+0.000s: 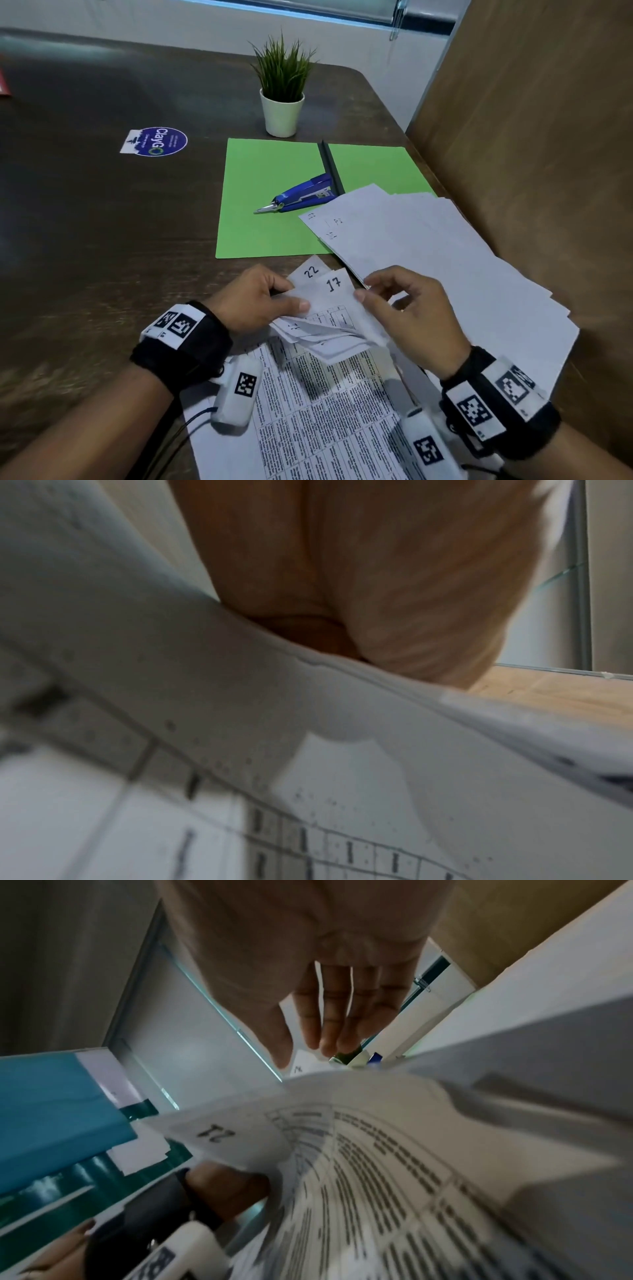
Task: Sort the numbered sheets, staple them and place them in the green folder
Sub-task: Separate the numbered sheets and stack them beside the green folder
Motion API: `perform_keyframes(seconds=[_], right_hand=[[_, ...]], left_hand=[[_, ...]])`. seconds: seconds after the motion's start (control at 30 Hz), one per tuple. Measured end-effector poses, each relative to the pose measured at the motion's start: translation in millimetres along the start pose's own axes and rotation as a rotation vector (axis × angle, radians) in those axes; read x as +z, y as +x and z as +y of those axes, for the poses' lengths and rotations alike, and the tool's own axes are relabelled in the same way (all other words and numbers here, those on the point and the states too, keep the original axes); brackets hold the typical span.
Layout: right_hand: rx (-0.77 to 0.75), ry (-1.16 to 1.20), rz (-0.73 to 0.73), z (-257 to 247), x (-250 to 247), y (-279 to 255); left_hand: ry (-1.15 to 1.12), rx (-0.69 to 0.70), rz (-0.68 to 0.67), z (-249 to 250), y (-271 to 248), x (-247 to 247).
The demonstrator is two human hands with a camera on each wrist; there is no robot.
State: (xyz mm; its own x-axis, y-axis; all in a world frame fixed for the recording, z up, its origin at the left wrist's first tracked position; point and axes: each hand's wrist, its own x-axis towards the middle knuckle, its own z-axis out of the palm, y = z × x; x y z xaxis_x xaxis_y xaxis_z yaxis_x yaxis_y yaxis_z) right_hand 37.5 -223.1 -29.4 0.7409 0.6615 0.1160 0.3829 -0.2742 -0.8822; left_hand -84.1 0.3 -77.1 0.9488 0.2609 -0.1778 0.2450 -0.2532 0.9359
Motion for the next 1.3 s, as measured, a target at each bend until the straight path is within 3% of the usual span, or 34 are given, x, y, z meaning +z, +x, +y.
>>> perform_keyframes(seconds=[0.1,0.33,0.47,0.67,0.83,0.9,1.0,1.07,1.13,1.3], right_hand=[[0.038,-0.037,-0.077,1.0,11.8,-5.7],[0.067,0.067,-0.048,6.5,24.3,-15.2],[0.069,0.010,-0.089,8.8,19.8,-16.8],[-0.098,-0.050,0.006,-1.1,10.0,-17.4],[-0.076,0.014,0.182,-11.1,-13.6,-2.8],[-0.024,-0.028,0.067,-12.5,-29.1,0.2],[0.145,-0.258,-0.406,-8.0,-52.8,0.1],[0.230,-0.355,-0.560,-2.0,-64.0,-3.8],[0.214,-0.384,-0.490,1.6,-70.5,-3.5],[0.062,-0.170,0.111,-8.3,-97.6,16.2]], left_hand=[[-0.034,0.001,0.033,5.0,-2.3,0.7],[-0.076,-0.038,0.055,10.1,-4.8,-0.3],[-0.047,-0.025,0.024,9.5,-3.5,-2.9],[0.059,-0.065,-0.045,8.9,-3.4,-7.9],[0.088,-0.088,-0.057,11.4,-4.3,-10.1],[0.097,-0.097,-0.057,12.0,-4.1,-9.4],[0.099,-0.089,-0.056,11.6,-3.5,-9.4],[0.110,-0.079,-0.058,12.0,-2.9,-9.3],[0.114,-0.088,-0.050,10.5,-2.5,-9.2],[0.110,-0.073,-0.047,6.5,-2.3,-9.7]])
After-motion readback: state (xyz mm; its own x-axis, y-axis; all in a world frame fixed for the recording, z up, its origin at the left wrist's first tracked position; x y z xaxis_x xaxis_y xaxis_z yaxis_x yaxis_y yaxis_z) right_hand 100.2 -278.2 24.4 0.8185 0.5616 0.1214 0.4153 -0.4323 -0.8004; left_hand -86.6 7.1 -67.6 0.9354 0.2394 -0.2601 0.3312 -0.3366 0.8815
